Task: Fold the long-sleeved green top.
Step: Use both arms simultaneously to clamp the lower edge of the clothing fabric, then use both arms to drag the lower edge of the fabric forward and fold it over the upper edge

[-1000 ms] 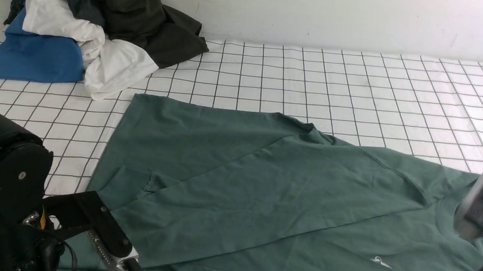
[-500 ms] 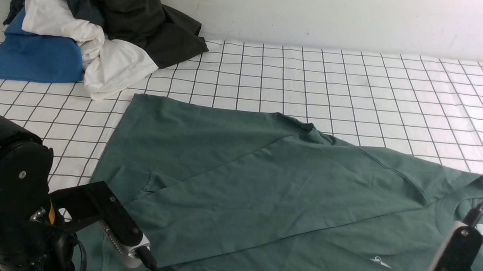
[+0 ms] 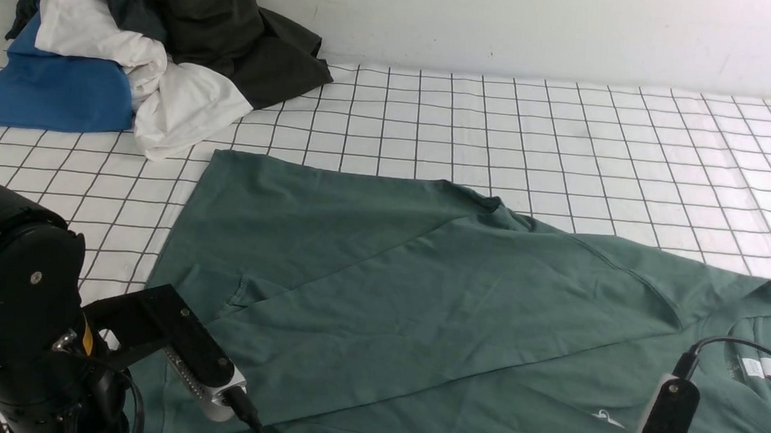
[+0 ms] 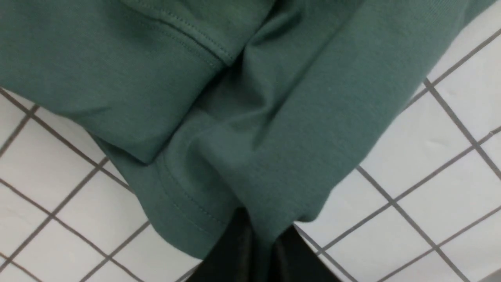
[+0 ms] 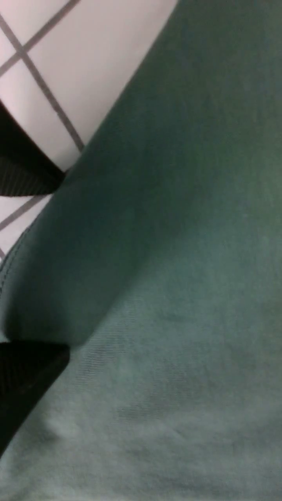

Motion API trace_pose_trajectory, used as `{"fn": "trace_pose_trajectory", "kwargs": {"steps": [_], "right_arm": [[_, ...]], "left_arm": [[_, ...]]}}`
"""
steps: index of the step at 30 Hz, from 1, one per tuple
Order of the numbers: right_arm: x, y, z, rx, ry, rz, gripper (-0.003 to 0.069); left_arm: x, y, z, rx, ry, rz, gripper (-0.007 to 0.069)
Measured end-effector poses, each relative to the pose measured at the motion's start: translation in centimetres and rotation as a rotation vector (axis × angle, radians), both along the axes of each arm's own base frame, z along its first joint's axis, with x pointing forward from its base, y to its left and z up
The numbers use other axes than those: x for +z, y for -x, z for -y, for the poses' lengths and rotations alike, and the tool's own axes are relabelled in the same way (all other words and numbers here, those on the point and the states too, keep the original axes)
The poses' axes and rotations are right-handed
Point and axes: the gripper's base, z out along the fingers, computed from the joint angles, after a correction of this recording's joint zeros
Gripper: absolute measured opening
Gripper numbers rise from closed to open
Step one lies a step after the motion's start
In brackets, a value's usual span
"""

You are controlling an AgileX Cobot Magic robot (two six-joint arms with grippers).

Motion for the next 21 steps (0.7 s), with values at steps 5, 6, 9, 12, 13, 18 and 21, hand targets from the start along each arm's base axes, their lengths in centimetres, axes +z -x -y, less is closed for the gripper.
{"fn": "trace_pose_trajectory", "kwargs": {"steps": [5, 6, 9, 12, 13, 18, 21], "right_arm": [[0.0, -0.1, 0.0, -0.002, 0.002, 0.002, 0.0223], [0.3, -0.3, -0.2, -0.004, 0.002, 0.006, 0.0136], [1.4, -1.1, -0.6, -0.013, 0.001, 0.020, 0.0029], [3.6, -2.6, -1.3, -0.033, 0.007, 0.039, 0.0012], [4.1, -2.8, -1.4, -0.037, 0.014, 0.037, 0.0011], [8.4, -5.6, -1.1, -0.073, 0.020, 0.077, 0.0011], [10.8, -7.3, -0.2, -0.115, -0.023, 0.114, 0.0010]], "left_arm": [[0.0, -0.1, 0.0, 0.001, 0.005, 0.007, 0.0003], [0.0, -0.1, 0.1, 0.002, 0.008, 0.012, 0.0003], [0.0, -0.2, 0.1, -0.003, 0.005, 0.018, 0.0003], [0.6, -0.5, 0.0, -0.011, -0.006, 0.026, 0.0003], [0.8, -0.5, 0.1, -0.011, -0.007, 0.027, 0.0003], [4.1, -2.5, 0.4, -0.023, -0.011, 0.124, 0.0003], [6.8, -4.5, -0.1, 0.003, -0.009, 0.234, 0.0004]]}}
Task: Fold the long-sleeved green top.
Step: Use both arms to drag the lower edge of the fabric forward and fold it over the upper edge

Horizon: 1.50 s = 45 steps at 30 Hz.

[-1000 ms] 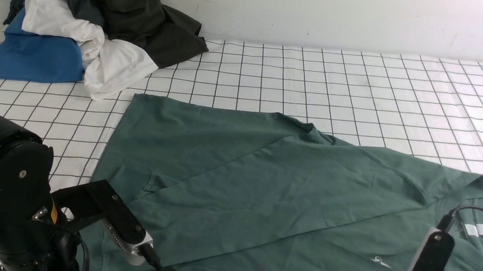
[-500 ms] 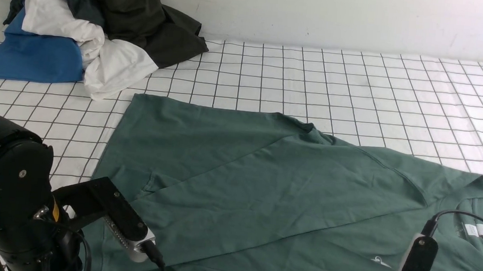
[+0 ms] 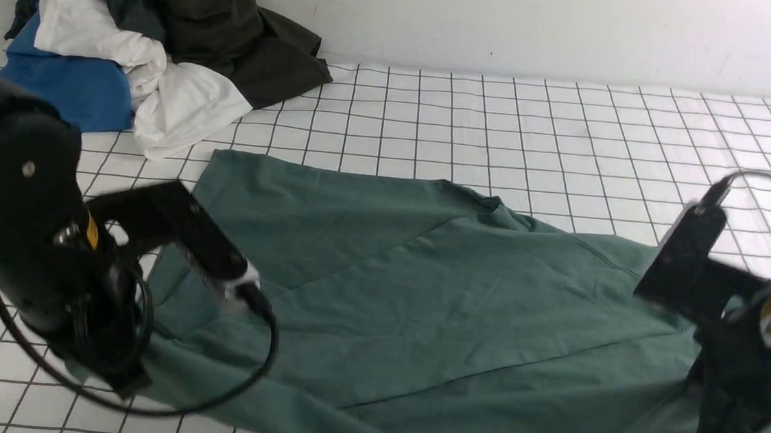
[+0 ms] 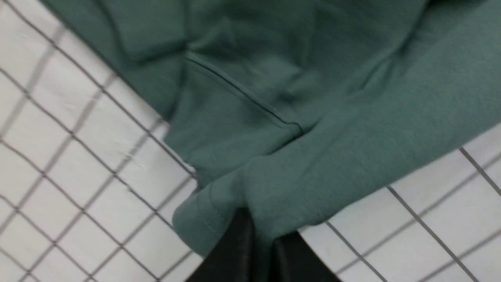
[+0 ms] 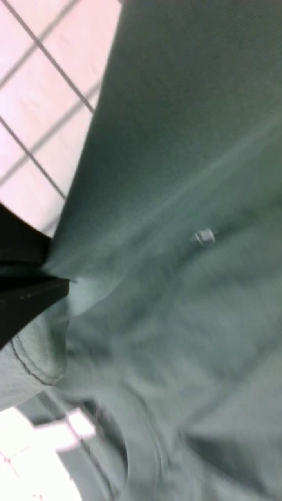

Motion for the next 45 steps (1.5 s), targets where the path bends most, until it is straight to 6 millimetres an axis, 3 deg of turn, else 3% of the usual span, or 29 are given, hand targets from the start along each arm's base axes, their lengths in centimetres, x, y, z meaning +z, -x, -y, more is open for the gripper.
{"fn": "trace_pose_trajectory", "kwargs": {"steps": [1, 4, 6, 12, 17, 19, 24, 29, 35, 39, 42, 45], "right_arm": [[0.3, -0.3, 0.0, 0.001, -0.004, 0.008, 0.0010], [2.7, -3.0, 1.1, -0.061, -0.086, 0.040, 0.0011], [3.4, -4.4, 1.4, -0.090, -0.122, 0.046, 0.0011], [3.3, -10.2, 1.9, -0.144, -0.162, 0.024, 0.0011], [2.2, -15.4, 2.2, -0.181, -0.173, 0.031, 0.0011], [1.0, -17.6, 2.4, -0.203, -0.175, 0.024, 0.0011], [-0.8, -21.3, 2.7, -0.248, -0.183, 0.032, 0.0011], [-2.9, -23.5, 3.1, -0.273, -0.171, 0.024, 0.0016], [-5.1, -25.2, 4.0, -0.344, -0.184, 0.043, 0.0130], [-5.2, -25.6, 4.6, -0.403, -0.199, 0.068, 0.0239], [-4.3, -25.8, 5.7, -0.499, -0.211, 0.082, 0.0343], [-3.5, -25.5, 6.3, -0.541, -0.215, 0.067, 0.0370]], "left_arm": [[0.2, -0.2, -0.2, 0.008, 0.001, 0.006, 0.0004], [3.0, -3.3, -1.6, 0.079, 0.023, 0.101, 0.0006], [3.7, -4.9, -2.2, 0.099, 0.023, 0.124, 0.0007], [4.0, -10.9, -3.0, 0.098, 0.006, 0.156, 0.0013], [2.3, -16.6, -2.4, 0.076, -0.007, 0.166, 0.0013], [0.8, -19.1, -2.1, 0.070, -0.018, 0.166, 0.0013], [-2.2, -23.4, -1.6, 0.064, -0.040, 0.196, 0.0013], [-5.0, -25.8, -1.5, 0.102, -0.010, 0.211, 0.0013], [-7.9, -27.0, -2.0, 0.156, 0.056, 0.201, 0.0059], [-8.2, -27.3, -2.3, 0.166, 0.066, 0.212, 0.0128], [-7.8, -27.3, -2.3, 0.210, 0.085, 0.214, 0.0249], [-7.0, -27.1, -2.3, 0.253, 0.103, 0.206, 0.0307]]}}
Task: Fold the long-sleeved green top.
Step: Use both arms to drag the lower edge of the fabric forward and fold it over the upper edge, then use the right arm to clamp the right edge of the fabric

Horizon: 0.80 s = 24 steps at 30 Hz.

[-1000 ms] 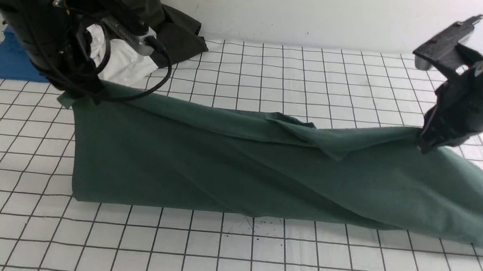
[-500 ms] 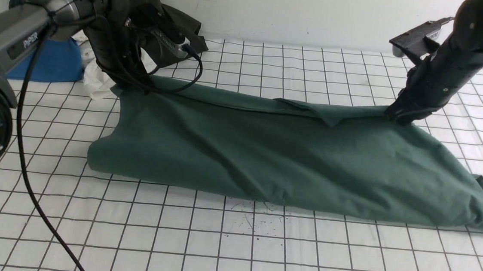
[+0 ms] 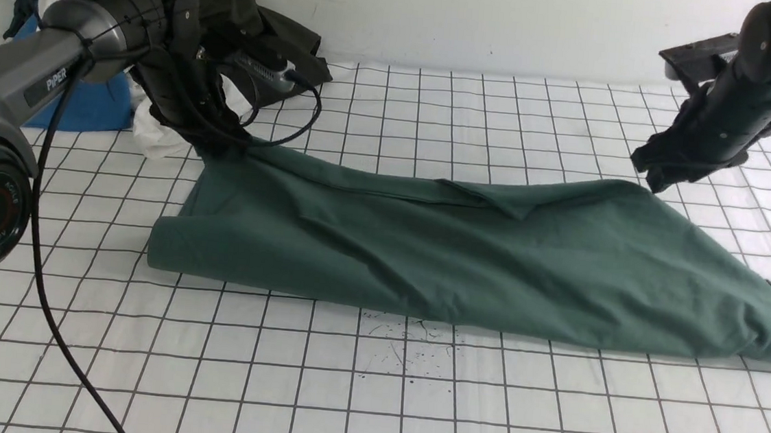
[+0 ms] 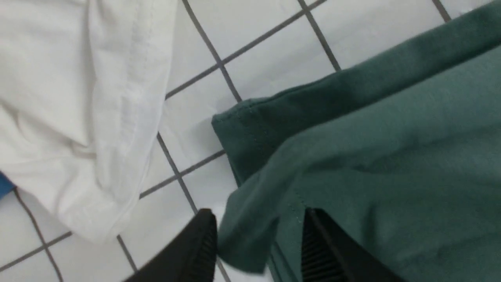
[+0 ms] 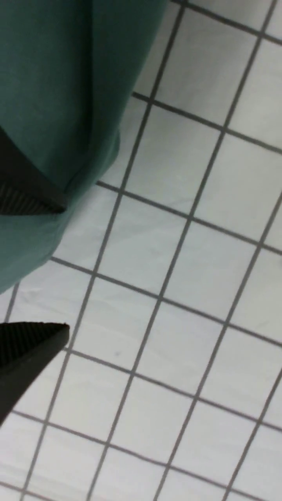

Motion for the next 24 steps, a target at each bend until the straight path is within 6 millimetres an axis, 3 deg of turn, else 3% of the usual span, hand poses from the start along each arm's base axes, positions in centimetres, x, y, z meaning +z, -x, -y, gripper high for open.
{"fn": "trace_pose_trajectory", "kwargs": {"steps": [1, 3, 6, 9, 12, 14, 16, 17, 18, 24], "right_arm": [[0.8, 0.6, 0.6, -0.022, -0.001, -0.029, 0.0379], [1.2, 0.9, 0.9, -0.033, -0.002, -0.046, 0.0382], [3.2, 1.9, 1.8, -0.060, -0.022, -0.055, 0.0385], [4.4, 2.9, 2.5, -0.093, -0.059, -0.043, 0.0386], [4.6, 4.7, 3.7, -0.134, -0.106, -0.075, 0.0386], [4.0, 5.7, 4.2, -0.152, -0.123, -0.110, 0.0386], [2.5, 7.8, 5.4, -0.201, -0.147, -0.187, 0.0386], [2.6, 7.9, 5.6, -0.204, -0.147, -0.181, 0.0386], [1.1, 9.2, 6.4, -0.248, -0.161, -0.217, 0.0386], [-4.0, 11.2, 9.1, -0.427, -0.205, -0.199, 0.0398]], "left_arm": [[1.5, 0.3, 0.0, 0.030, 0.023, -0.006, 0.0360], [2.7, 0.5, 0.1, 0.039, 0.034, -0.005, 0.0381], [6.6, 1.3, 0.4, 0.047, 0.092, -0.011, 0.0409], [8.3, 1.6, 1.0, 0.029, 0.155, 0.000, 0.0383], [8.6, 1.9, 2.5, -0.026, 0.205, -0.008, 0.0283], [8.5, 2.0, 3.4, -0.054, 0.222, -0.013, 0.0226], [8.6, 2.4, 5.1, -0.118, 0.249, -0.019, 0.0092], [8.6, 2.4, 5.2, -0.123, 0.248, -0.019, 0.0083], [8.6, 2.7, 6.4, -0.165, 0.271, -0.023, 0.0031], [8.1, 3.0, 8.6, -0.234, 0.356, -0.051, -0.0008]]}}
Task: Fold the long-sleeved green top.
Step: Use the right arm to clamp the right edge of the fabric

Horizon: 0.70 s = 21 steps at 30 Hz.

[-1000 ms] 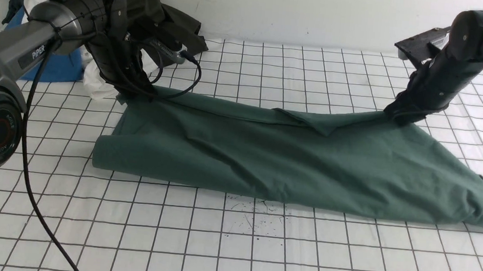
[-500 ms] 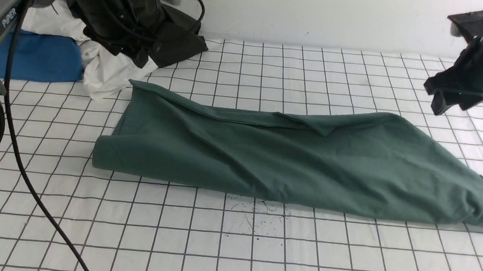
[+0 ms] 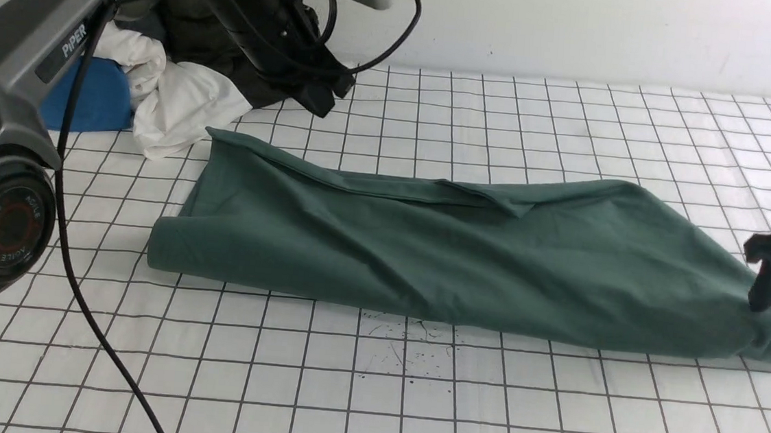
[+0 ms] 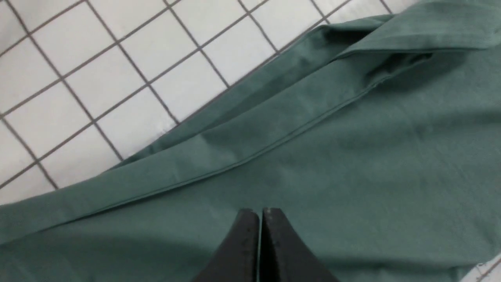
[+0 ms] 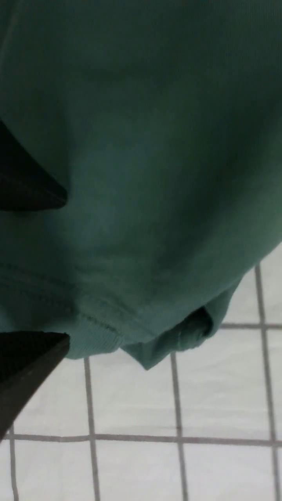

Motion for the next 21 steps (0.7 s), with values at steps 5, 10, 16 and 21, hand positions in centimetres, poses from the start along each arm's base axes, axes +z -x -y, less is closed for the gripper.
{"fn": "trace_pose_trajectory", "kwargs": {"steps": [5, 10, 16, 21], "right_arm": [[-2.7, -0.6, 0.2, -0.043, -0.015, 0.008, 0.0479], [-4.0, -1.1, 0.1, -0.075, -0.042, 0.000, 0.0536], [-3.8, -1.2, 0.1, -0.062, -0.043, -0.002, 0.0450], [-2.6, -1.7, -0.5, 0.030, -0.035, 0.005, 0.0175]], "left_arm": [[-0.6, -0.2, 0.1, -0.004, 0.006, -0.014, -0.0008], [-0.7, -0.2, 0.1, -0.013, 0.006, -0.011, -0.0008], [-0.7, -0.3, -0.1, -0.033, -0.004, 0.001, -0.0008], [-0.6, -0.4, -0.6, -0.022, 0.010, -0.001, -0.0008]]}}
